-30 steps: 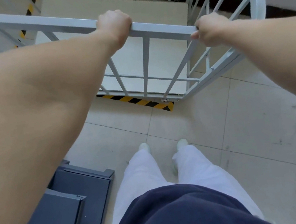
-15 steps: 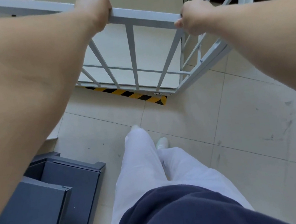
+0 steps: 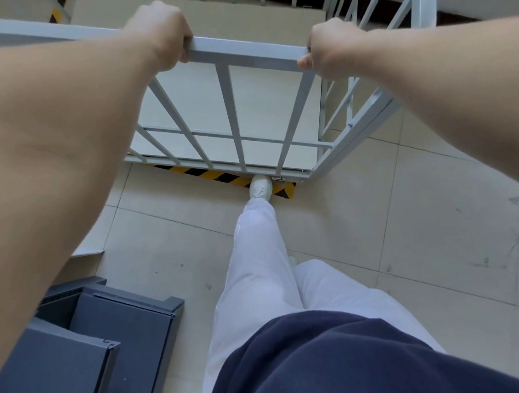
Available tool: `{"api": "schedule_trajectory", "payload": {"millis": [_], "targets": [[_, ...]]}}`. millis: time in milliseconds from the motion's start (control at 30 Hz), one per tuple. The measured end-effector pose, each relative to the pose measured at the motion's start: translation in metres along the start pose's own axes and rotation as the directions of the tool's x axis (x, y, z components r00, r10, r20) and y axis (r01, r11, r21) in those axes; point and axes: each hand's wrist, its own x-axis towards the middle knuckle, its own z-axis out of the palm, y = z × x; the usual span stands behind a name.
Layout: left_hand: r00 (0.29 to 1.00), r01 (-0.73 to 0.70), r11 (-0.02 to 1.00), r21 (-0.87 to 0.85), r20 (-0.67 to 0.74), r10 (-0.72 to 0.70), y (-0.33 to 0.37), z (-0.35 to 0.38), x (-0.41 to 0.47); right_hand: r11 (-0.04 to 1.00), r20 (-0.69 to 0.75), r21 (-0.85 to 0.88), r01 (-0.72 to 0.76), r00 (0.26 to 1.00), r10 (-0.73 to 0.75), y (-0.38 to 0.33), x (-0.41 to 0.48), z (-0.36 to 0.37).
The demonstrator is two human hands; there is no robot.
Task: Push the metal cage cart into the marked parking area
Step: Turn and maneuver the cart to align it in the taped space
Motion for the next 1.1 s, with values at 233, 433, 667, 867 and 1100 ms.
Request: {"api": "schedule_trajectory", "payload": {"millis": [233, 433, 667, 867, 1100], "targets": [[1.0, 0.007, 1.0, 0.008, -0.011, -0.007, -0.0003, 0.0014, 0.0006, 1.0, 0.0, -0.006, 0.007, 1.0, -0.007, -0.0022, -0.0019, -0.0015], [1.0, 0.007, 1.0, 0.016, -0.012, -0.006, -0.0005, 0.0023, 0.0006, 1.0, 0.007, -0.009, -0.004, 1.0, 0.004, -0.0035, -0.0022, -0.0019], [1.0, 0.008, 1.0, 0.022, -0.011, -0.008, -0.0004, 0.0017, -0.0007, 0.999, -0.005, -0.035, 0.006, 1.0, -0.006, -0.0035, -0.0009, 0.0004], [1.0, 0.006, 1.0, 0.023, -0.028, -0.005, 0.0006, 0.0028, -0.0016, 0.999, -0.033, -0.053, 0.008, 0.999, -0.009, -0.0024, 0.0028, 0.0019], [0.999, 0.015, 0.999, 0.029, -0.051, -0.014, 0.0025, 0.0033, -0.0027, 1.0, -0.013, 0.004, -0.011, 1.0, 0.011, -0.0011, 0.0053, 0.0008]]}}
